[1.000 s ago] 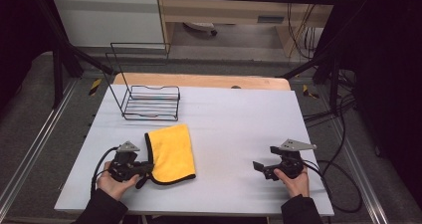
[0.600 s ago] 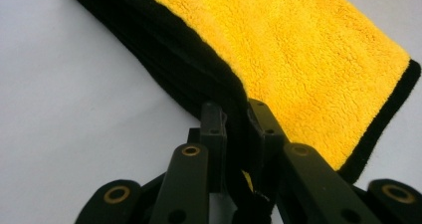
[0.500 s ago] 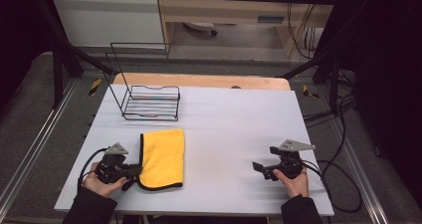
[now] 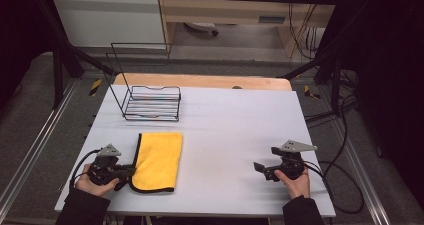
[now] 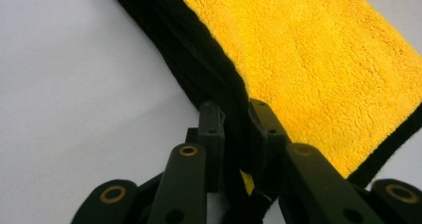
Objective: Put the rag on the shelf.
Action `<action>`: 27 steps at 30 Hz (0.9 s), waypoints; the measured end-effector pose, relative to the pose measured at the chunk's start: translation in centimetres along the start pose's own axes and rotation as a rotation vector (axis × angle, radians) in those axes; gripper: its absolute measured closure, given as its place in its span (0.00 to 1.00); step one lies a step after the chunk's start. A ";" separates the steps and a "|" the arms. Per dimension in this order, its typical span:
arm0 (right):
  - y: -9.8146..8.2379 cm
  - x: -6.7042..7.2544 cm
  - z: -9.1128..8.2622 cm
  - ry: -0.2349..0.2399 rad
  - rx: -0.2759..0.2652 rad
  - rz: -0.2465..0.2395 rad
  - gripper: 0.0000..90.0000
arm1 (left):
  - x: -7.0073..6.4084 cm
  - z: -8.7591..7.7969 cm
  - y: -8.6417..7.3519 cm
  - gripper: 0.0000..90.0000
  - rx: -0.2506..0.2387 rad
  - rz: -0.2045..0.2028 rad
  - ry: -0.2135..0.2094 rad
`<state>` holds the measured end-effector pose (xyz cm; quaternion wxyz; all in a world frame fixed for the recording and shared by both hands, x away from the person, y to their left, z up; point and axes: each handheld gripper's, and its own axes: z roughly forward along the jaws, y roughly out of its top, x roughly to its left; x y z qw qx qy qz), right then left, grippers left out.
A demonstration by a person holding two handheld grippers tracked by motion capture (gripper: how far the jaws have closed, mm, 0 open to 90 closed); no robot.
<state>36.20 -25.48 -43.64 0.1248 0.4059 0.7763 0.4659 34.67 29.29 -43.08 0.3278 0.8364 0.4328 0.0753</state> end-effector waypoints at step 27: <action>0.0 -0.1 0.0 -0.007 -0.004 0.001 0.02 | 1.5 -1.0 3.5 0.15 -0.157 -0.052 0.124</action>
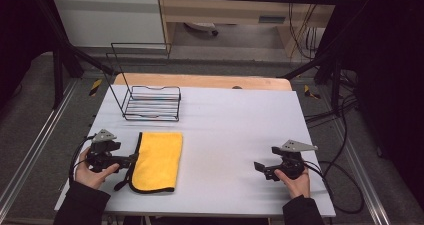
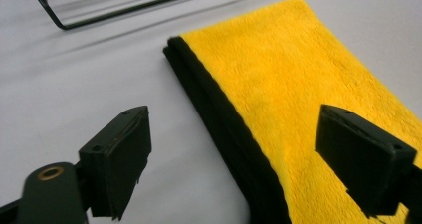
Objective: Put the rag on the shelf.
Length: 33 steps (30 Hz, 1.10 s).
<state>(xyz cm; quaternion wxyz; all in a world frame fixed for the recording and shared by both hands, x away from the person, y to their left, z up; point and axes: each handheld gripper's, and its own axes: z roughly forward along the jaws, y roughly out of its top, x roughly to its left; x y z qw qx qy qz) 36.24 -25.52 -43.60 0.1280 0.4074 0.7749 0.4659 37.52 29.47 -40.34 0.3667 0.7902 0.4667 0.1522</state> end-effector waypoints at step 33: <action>0.0 0.0 0.2 0.007 0.003 -0.005 0.02 | 3.6 7.3 2.5 0.58 0.088 -0.130 0.000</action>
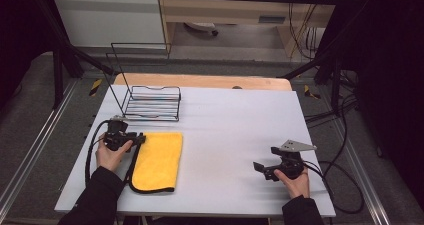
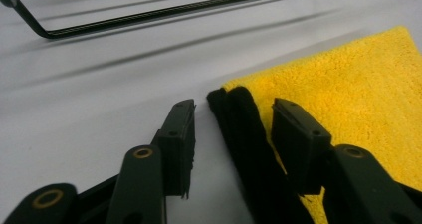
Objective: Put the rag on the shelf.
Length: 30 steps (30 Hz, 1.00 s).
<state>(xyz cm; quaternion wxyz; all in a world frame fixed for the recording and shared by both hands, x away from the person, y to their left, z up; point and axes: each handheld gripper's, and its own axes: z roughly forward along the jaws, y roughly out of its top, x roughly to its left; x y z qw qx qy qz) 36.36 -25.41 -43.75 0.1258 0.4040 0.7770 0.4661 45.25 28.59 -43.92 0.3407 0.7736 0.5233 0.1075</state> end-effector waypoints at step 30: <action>3.8 3.5 3.9 -0.015 -0.005 0.000 0.01 | -0.9 0.4 -0.2 0.86 -0.007 0.034 -0.009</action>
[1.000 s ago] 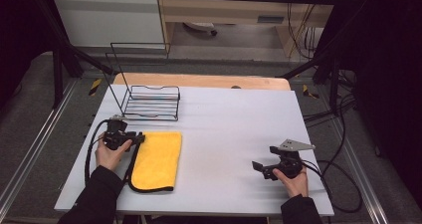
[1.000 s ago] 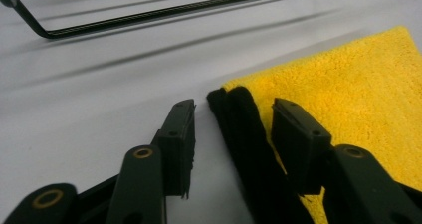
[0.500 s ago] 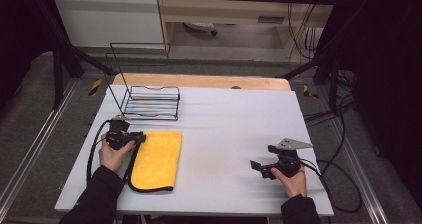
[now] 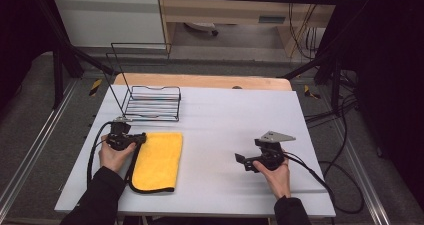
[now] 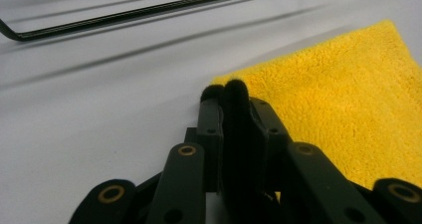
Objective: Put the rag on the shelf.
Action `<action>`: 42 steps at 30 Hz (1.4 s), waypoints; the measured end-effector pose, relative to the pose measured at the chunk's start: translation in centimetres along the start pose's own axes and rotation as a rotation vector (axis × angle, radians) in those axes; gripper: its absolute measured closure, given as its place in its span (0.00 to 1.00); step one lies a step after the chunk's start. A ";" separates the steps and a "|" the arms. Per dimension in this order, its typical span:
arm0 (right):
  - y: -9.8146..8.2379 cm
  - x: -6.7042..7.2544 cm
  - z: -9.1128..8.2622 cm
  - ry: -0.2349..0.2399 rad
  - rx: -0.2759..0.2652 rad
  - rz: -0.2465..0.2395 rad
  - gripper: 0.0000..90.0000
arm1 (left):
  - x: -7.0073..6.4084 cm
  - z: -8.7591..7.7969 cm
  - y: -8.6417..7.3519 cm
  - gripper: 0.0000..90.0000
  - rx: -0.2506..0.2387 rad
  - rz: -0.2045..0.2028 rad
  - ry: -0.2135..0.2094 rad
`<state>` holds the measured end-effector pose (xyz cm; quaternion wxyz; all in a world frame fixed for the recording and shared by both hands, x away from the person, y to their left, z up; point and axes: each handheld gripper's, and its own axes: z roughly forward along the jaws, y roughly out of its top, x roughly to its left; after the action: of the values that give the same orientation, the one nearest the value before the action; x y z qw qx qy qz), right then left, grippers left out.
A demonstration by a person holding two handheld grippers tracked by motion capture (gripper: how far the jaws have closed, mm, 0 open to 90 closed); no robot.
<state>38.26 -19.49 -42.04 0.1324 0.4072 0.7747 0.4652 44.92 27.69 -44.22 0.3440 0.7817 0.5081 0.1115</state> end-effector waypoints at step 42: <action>6.3 9.8 19.0 0.071 0.187 0.036 0.61 | 0.0 0.1 -0.3 0.83 -0.021 0.057 0.000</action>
<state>46.34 1.01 -45.28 0.0580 0.4149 0.8116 0.4072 44.76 27.75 -44.45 0.3489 0.7922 0.4844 0.1267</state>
